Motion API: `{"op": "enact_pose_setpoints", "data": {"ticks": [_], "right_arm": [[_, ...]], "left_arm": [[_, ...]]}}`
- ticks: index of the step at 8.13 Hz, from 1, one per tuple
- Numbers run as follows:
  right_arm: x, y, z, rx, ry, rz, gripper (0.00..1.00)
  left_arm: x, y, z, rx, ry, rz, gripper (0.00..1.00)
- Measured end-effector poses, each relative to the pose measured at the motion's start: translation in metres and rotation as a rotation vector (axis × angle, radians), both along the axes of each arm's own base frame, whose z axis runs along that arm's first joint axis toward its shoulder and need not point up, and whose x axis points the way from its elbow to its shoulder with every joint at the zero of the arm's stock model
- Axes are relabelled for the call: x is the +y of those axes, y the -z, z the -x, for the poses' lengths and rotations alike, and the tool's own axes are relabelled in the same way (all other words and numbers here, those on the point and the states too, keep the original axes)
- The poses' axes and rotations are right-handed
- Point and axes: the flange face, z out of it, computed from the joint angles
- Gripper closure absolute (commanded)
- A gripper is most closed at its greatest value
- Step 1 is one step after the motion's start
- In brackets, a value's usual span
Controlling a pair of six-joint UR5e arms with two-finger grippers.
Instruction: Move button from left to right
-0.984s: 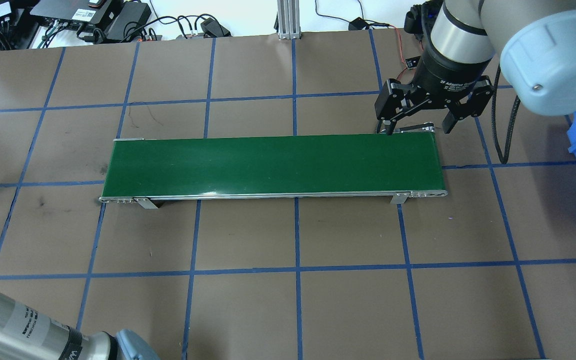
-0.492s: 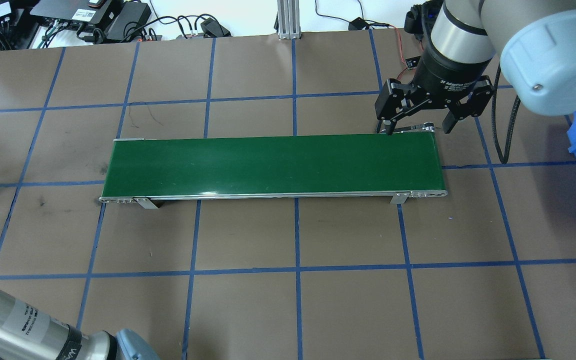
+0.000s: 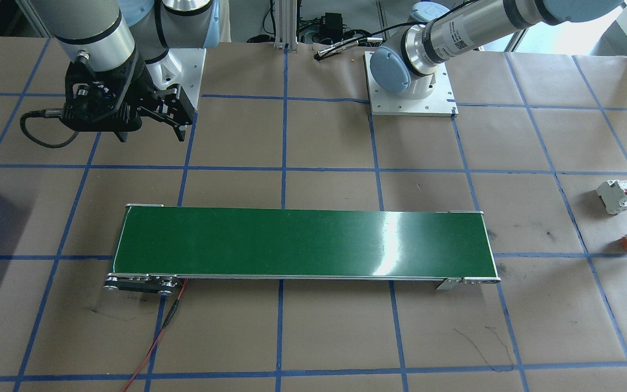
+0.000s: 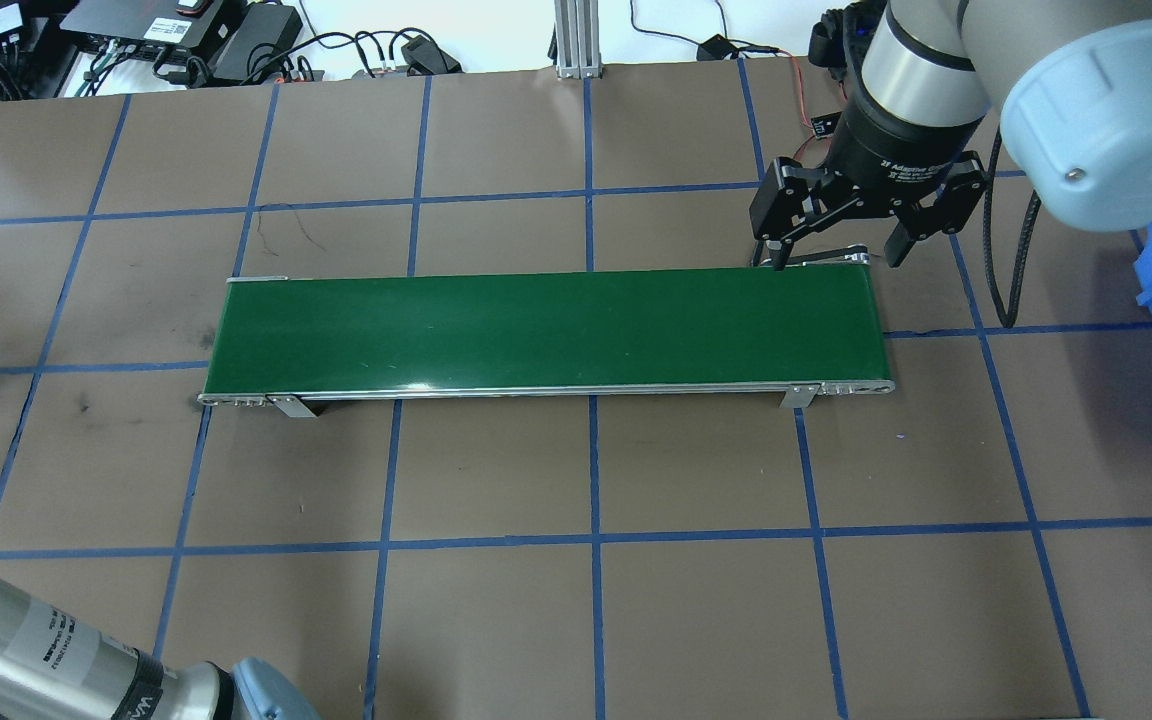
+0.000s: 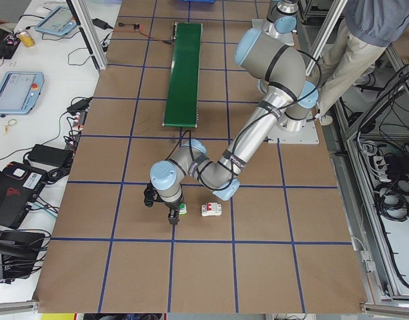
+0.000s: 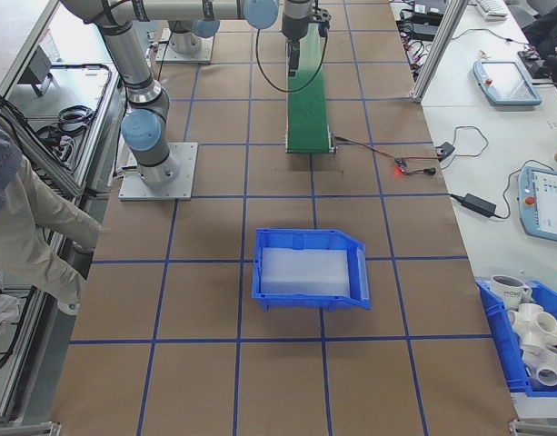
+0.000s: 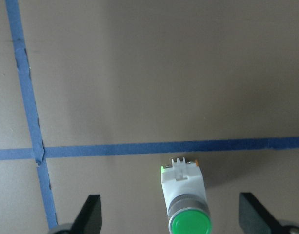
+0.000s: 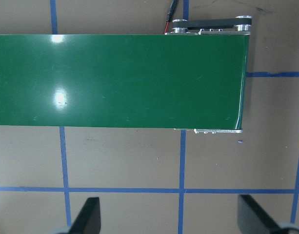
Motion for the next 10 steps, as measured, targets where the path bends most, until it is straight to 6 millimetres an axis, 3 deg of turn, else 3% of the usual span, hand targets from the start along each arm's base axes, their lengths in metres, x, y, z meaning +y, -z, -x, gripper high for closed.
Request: {"op": "enact_pose_setpoints", "data": {"ticks": [5,6,7,10], "right_arm": [[0.000,0.000,0.000,0.001,0.000,0.000,0.00],[0.000,0.000,0.000,0.002,0.000,-0.001,0.00],[0.000,0.001,0.000,0.002,0.000,-0.001,0.00],[0.002,0.005,0.000,0.002,0.000,-0.010,0.00]], "left_arm": [[0.003,0.016,0.003,0.023,-0.001,-0.018,0.00],[0.003,0.020,0.004,0.028,-0.001,-0.021,0.10],[0.004,0.023,0.004,0.032,-0.001,-0.024,0.31],[0.005,0.030,0.004,0.035,0.001,-0.037,0.34]]}}
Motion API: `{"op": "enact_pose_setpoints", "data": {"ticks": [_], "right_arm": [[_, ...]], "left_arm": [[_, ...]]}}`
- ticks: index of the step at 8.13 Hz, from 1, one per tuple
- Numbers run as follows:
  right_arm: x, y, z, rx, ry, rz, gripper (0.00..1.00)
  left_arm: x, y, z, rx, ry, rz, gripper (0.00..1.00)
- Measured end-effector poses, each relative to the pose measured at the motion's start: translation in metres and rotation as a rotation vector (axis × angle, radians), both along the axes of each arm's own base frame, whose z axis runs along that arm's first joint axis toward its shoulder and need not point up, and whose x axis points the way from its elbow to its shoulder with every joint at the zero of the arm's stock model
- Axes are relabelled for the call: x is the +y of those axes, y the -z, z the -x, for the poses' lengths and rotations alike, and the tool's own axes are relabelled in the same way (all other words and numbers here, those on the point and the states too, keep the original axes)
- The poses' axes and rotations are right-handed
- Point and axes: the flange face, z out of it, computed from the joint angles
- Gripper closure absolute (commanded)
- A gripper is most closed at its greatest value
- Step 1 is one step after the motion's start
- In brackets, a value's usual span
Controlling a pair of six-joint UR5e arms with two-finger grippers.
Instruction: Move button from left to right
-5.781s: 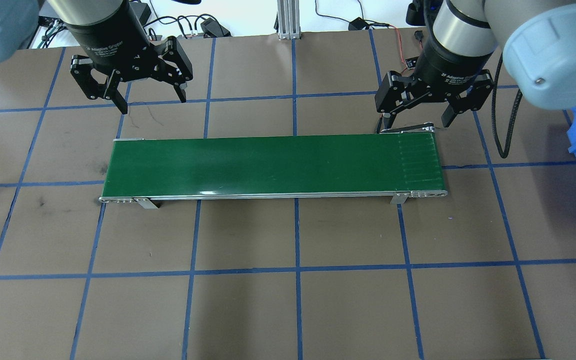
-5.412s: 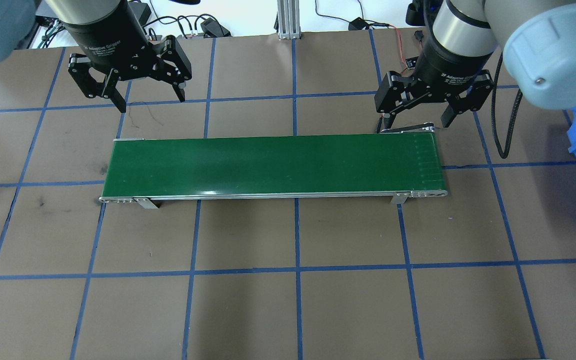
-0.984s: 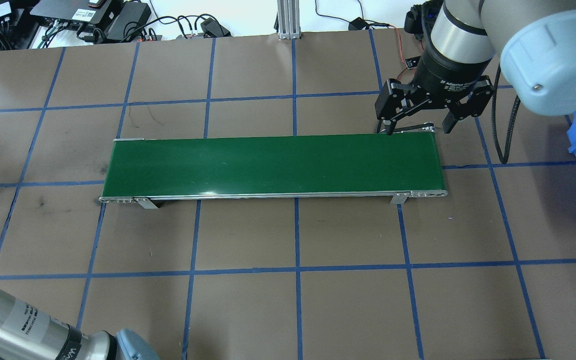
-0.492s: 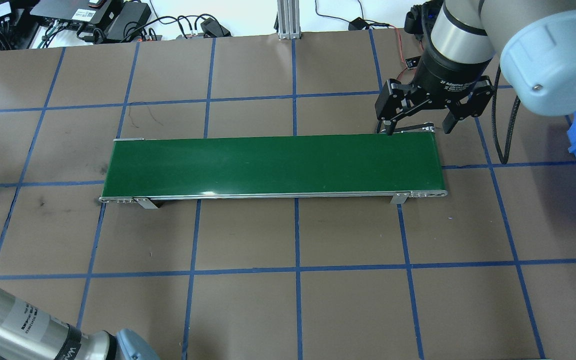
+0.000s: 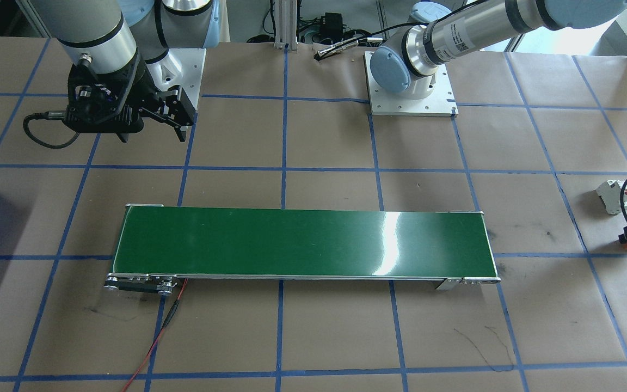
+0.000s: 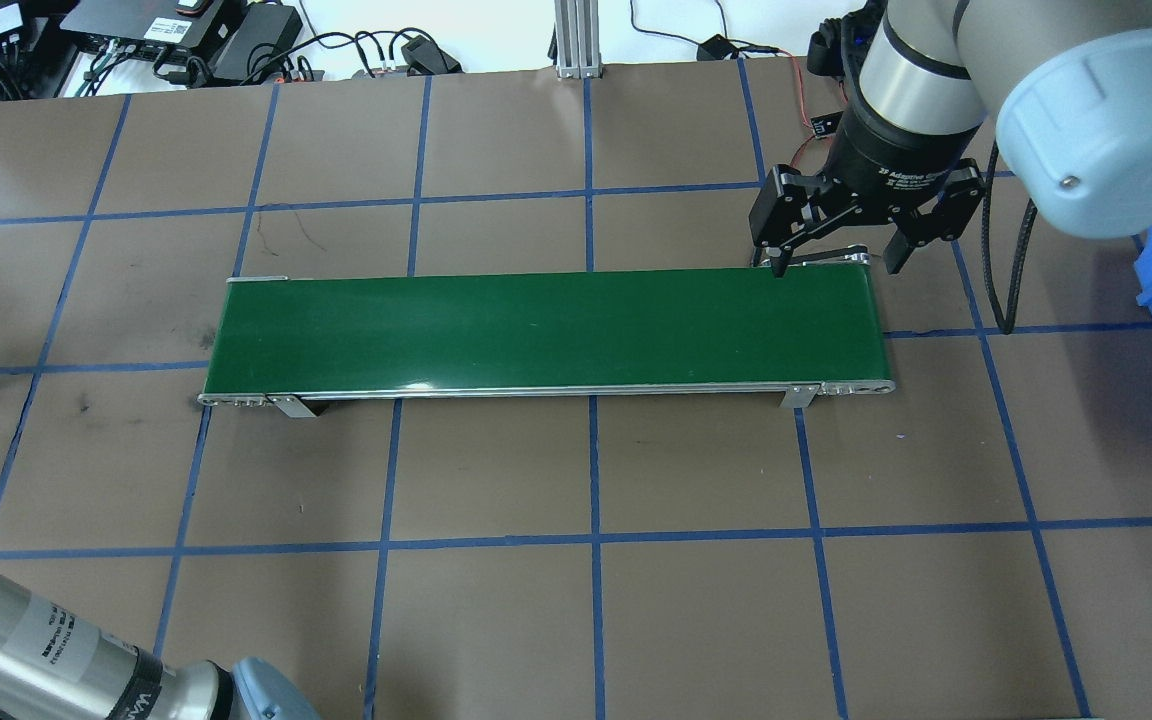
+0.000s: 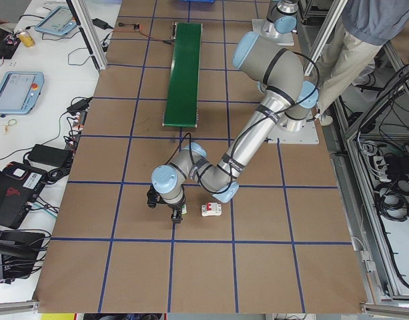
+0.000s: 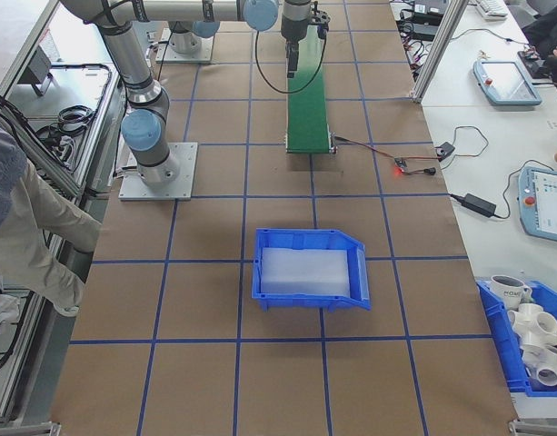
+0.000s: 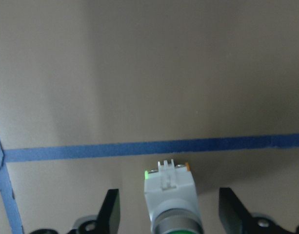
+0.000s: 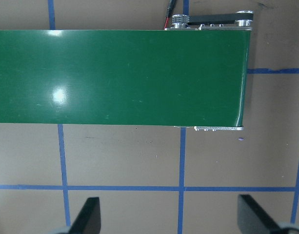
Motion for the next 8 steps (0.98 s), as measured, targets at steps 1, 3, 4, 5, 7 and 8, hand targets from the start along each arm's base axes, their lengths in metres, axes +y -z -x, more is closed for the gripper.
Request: {"op": "enact_pose_setpoints", "data": {"ticks": [1,3,4,5,7,8], "right_arm": [[0.000,0.001,0.000,0.000,0.000,-0.001,0.00],[0.000,0.001,0.000,0.000,0.000,-0.001,0.00],[0.000,0.001,0.000,0.000,0.001,-0.001,0.00],[0.000,0.001,0.000,0.000,0.001,-0.001,0.00],[0.000,0.001,0.000,0.000,0.000,-0.001,0.00],[0.000,0.001,0.000,0.000,0.000,-0.001,0.00]], "left_arm": [[0.000,0.001,0.000,0.000,-0.001,-0.002,0.47],[0.000,0.002,0.000,0.003,-0.004,-0.001,0.65],[0.000,0.002,0.000,0.004,-0.006,0.001,0.80],[0.001,0.002,-0.001,0.005,-0.013,0.003,0.83],[0.002,-0.004,-0.005,-0.002,-0.027,0.011,0.83],[0.004,-0.014,-0.007,-0.010,-0.046,0.021,0.83]]}}
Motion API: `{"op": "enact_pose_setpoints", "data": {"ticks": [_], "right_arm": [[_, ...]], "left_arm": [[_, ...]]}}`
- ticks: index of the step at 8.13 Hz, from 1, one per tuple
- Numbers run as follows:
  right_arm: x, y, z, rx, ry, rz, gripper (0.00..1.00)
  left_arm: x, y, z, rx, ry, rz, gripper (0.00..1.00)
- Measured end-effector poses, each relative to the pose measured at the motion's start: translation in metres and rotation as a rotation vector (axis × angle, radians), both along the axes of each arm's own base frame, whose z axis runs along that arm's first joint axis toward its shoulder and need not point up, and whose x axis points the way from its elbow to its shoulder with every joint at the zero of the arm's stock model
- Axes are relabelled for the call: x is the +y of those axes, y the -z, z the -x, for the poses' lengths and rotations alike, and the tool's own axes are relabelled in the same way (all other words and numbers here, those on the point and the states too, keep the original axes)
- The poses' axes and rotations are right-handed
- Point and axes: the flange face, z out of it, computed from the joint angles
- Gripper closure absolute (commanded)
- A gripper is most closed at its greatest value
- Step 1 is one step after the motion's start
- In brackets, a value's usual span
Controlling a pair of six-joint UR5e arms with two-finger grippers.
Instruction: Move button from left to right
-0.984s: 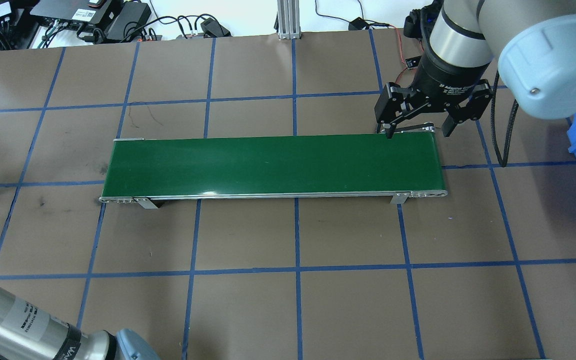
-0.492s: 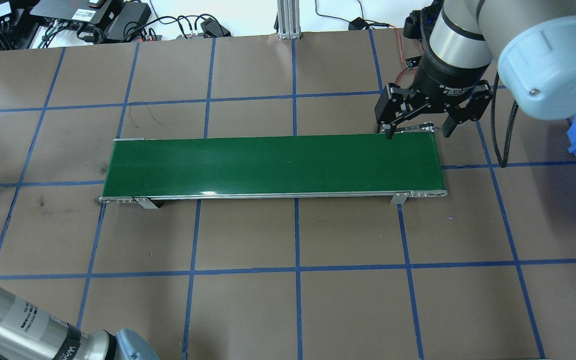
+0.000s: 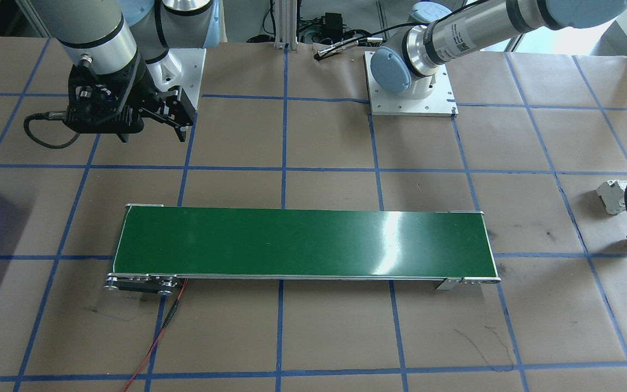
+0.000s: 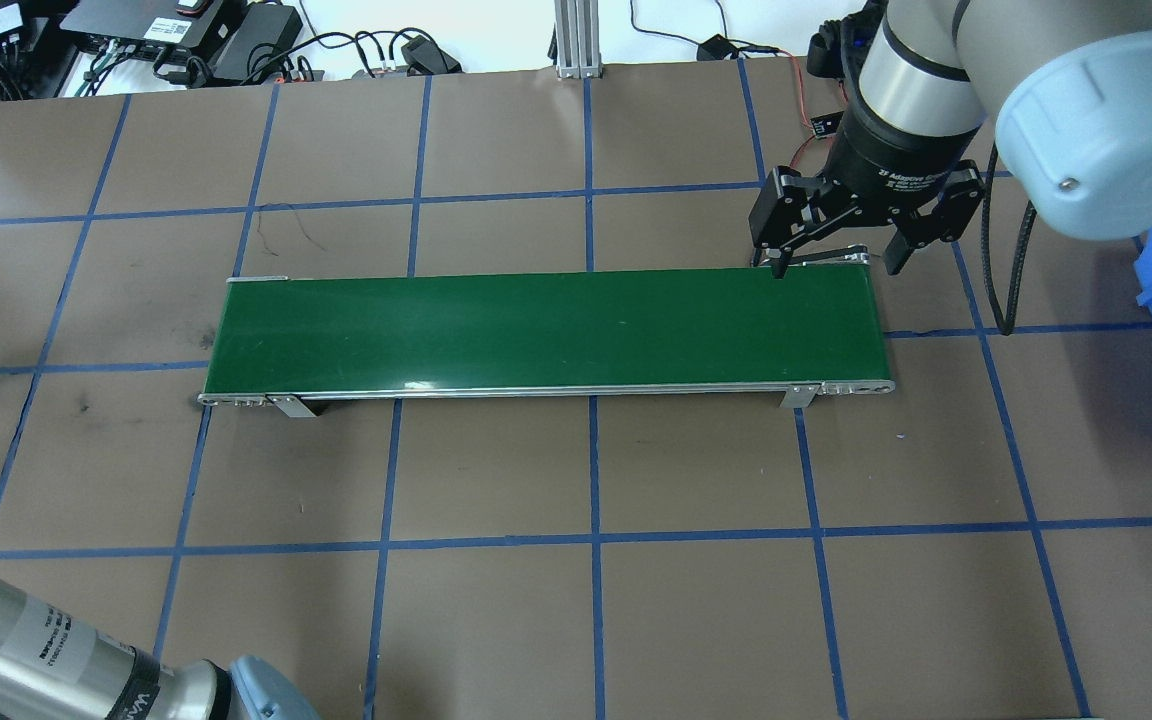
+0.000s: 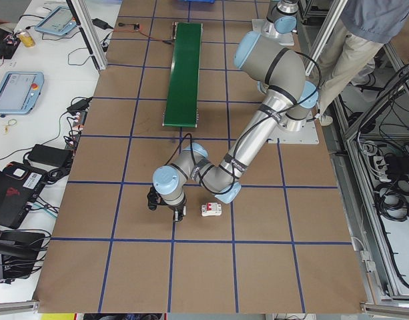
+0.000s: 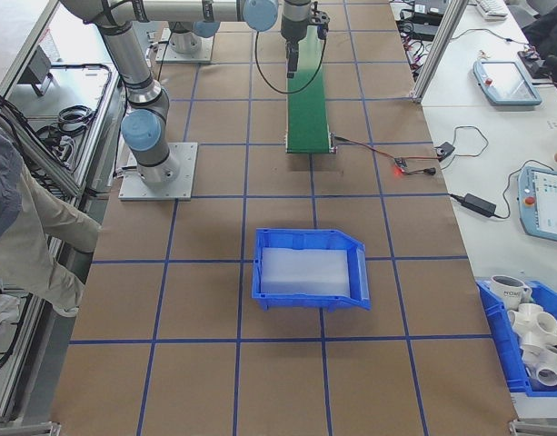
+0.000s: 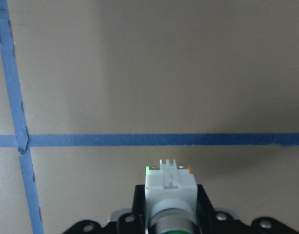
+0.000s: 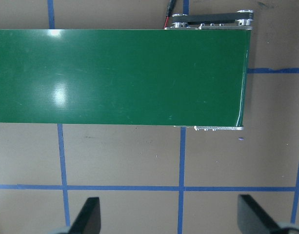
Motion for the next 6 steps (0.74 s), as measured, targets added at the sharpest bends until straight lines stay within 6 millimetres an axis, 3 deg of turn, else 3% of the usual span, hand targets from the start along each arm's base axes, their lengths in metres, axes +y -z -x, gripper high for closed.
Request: {"op": "enact_pose_setpoints", "data": {"ticks": [1,3,4,6], "right_arm": [[0.000,0.000,0.000,0.000,0.001,0.000,0.00],[0.000,0.000,0.000,0.000,0.001,0.000,0.00],[0.000,0.000,0.000,0.000,0.001,0.000,0.00],[0.000,0.000,0.000,0.000,0.000,0.000,0.00]], "left_arm": [[0.002,-0.016,0.001,0.009,-0.020,0.013,0.83],[0.004,-0.069,0.017,0.027,-0.118,0.083,0.86],[0.000,-0.098,0.036,0.028,-0.190,0.110,0.90],[-0.017,-0.158,0.102,0.008,-0.338,0.147,0.91]]}}
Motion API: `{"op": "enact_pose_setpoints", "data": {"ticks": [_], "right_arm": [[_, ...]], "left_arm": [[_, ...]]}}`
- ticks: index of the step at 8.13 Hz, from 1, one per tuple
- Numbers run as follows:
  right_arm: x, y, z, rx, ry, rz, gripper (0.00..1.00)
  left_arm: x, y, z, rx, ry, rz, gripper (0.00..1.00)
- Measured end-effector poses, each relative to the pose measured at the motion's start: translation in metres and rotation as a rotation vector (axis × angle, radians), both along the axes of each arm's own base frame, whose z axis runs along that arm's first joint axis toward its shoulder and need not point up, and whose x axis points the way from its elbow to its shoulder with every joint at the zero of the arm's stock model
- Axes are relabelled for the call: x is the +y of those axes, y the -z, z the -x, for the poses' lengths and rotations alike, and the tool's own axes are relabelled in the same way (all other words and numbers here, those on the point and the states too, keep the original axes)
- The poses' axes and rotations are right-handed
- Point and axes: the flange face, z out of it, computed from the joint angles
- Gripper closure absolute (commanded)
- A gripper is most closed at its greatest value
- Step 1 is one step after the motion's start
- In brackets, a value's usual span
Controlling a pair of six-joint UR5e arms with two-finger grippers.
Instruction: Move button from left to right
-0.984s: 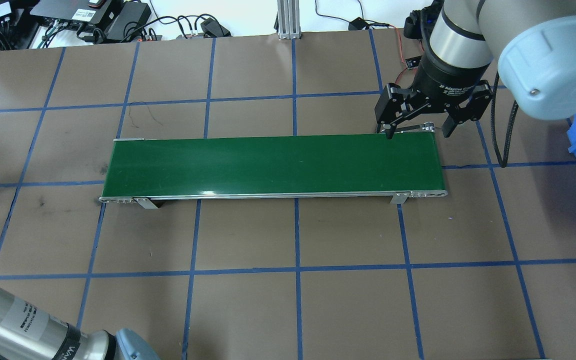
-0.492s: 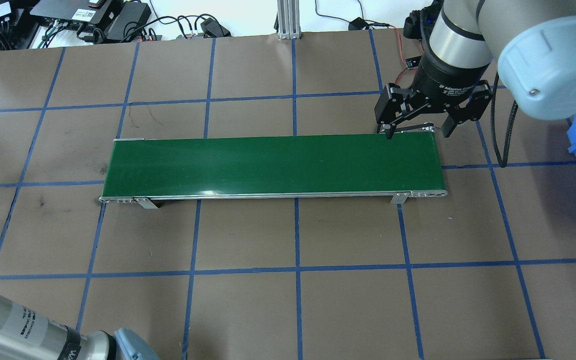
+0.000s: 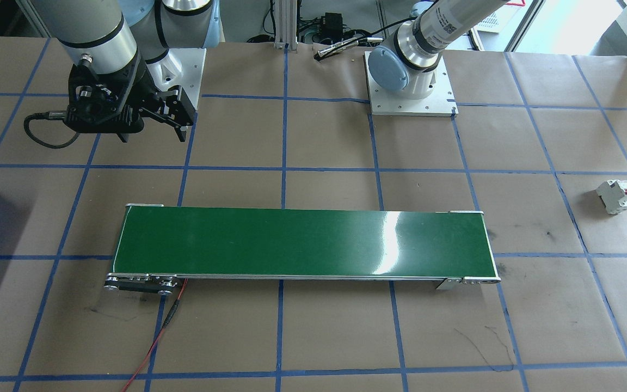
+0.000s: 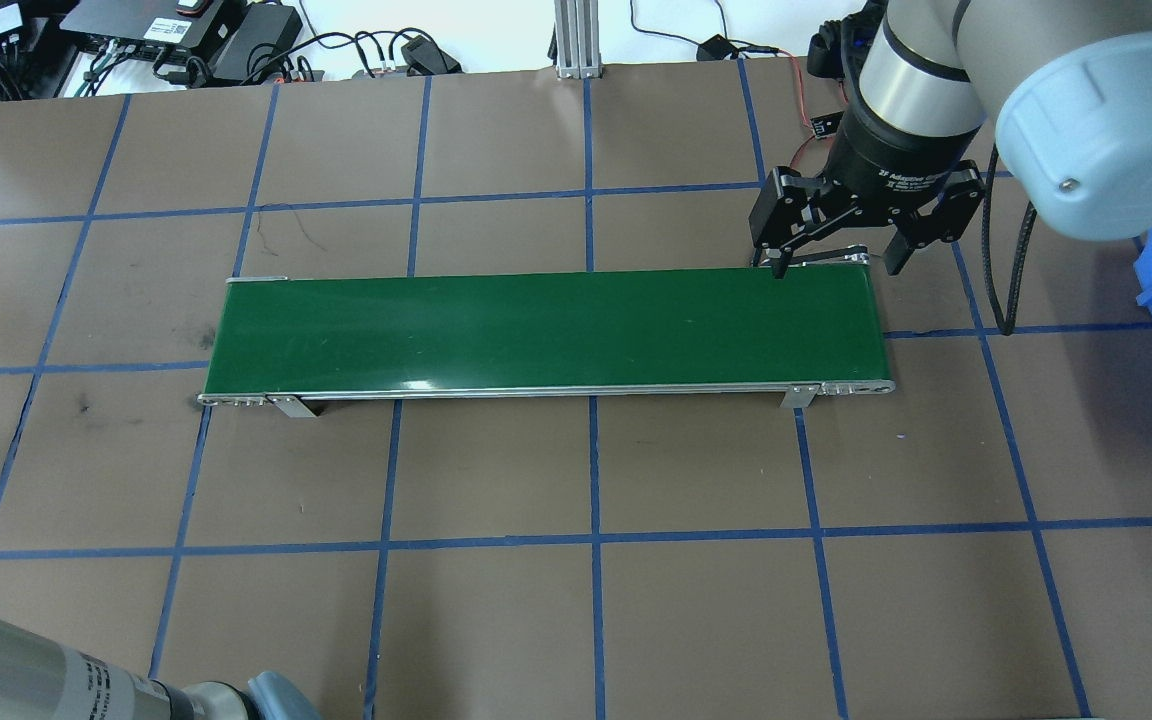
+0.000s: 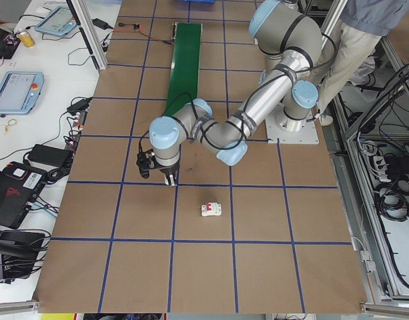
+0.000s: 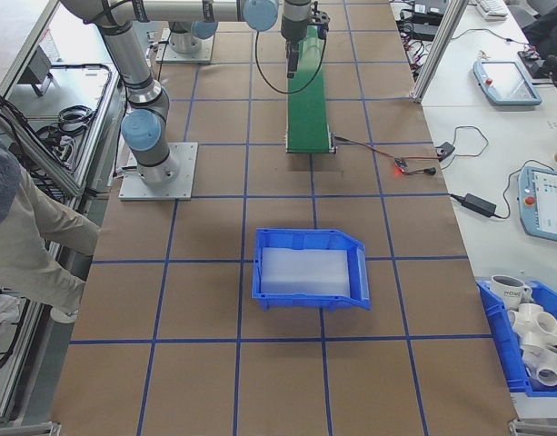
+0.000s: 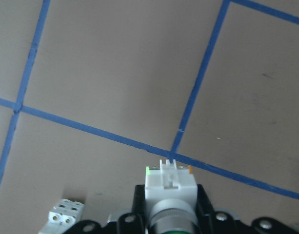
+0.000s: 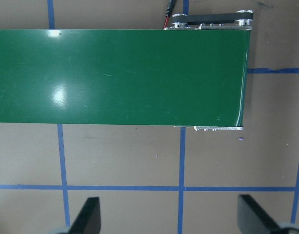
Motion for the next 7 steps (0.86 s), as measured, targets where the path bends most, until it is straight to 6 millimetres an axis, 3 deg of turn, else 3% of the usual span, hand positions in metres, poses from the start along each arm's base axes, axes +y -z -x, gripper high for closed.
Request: {"op": "enact_pose_setpoints", "data": {"ticks": [1,3,5,7], "right_arm": [[0.000,0.000,0.000,0.000,0.000,0.000,0.00],[0.000,0.000,0.000,0.000,0.000,0.000,0.00],[0.000,0.000,0.000,0.001,0.000,0.000,0.00],[0.000,0.000,0.000,0.000,0.000,0.000,0.00]], "left_arm": [[-0.002,-0.017,0.040,0.021,-0.108,-0.015,0.91],[0.011,-0.029,0.122,0.072,-0.341,-0.065,0.91],[0.034,-0.021,0.204,0.092,-0.581,-0.117,0.91],[0.047,-0.002,0.266,0.084,-0.780,-0.167,0.91]]}}
